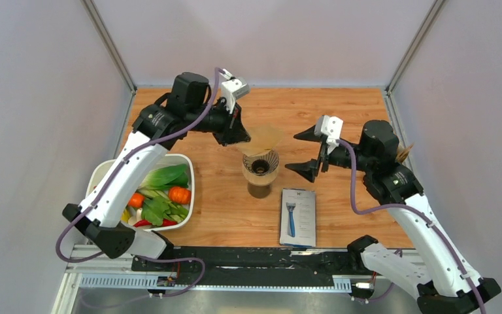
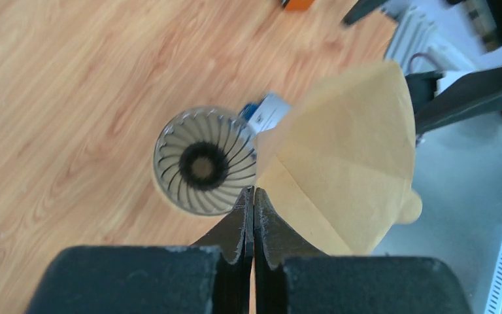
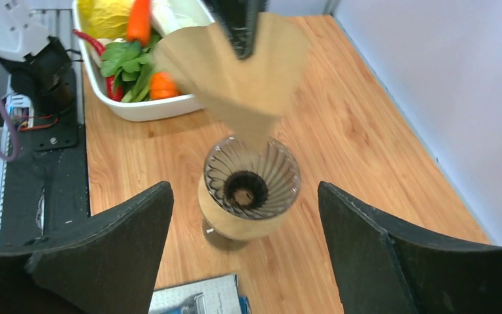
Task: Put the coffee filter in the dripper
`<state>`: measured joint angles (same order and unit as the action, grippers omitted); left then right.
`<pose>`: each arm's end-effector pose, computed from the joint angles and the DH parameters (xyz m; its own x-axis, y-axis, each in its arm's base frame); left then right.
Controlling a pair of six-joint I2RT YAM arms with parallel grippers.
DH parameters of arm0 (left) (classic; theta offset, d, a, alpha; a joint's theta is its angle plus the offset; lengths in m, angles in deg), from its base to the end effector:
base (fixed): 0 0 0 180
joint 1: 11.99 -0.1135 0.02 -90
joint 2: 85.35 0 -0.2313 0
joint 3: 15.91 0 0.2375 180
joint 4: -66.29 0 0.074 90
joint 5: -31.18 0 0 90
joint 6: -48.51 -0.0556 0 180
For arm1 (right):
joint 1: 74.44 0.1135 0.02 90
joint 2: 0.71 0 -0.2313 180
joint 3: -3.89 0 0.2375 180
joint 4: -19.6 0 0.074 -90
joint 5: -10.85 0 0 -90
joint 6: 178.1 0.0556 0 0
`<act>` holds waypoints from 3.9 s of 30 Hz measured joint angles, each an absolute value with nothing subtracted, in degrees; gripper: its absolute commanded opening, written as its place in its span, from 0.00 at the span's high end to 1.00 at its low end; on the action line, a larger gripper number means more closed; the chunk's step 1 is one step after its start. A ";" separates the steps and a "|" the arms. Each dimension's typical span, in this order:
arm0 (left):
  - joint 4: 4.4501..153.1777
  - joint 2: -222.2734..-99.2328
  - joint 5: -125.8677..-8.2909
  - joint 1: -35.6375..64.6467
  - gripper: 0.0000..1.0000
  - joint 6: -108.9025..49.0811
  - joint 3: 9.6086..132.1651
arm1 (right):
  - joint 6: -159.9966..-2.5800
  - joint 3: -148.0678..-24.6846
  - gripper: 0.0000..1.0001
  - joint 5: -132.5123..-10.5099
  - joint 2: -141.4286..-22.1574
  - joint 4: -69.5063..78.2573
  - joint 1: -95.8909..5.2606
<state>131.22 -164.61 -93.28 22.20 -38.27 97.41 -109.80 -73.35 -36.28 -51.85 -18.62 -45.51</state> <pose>0.2111 -0.1814 0.4123 -0.4723 0.2649 -0.8407 0.8399 0.4247 -0.3381 0.1571 0.1300 0.3740 0.1756 -0.2126 -0.9612 -0.9383 0.2595 -0.2288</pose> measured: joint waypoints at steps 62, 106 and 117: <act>89.91 -159.28 -114.63 10.00 0.83 -10.92 57.55 | -73.71 -63.82 0.72 -27.30 -68.04 0.00 -54.80; 78.17 -166.14 -117.19 10.27 0.83 -5.85 52.32 | -78.76 -61.99 0.71 -28.15 -71.87 -1.16 -49.49; 81.02 -164.63 -117.03 10.38 0.66 -10.25 56.54 | -81.40 -65.59 0.69 -28.04 -71.87 -2.84 -49.16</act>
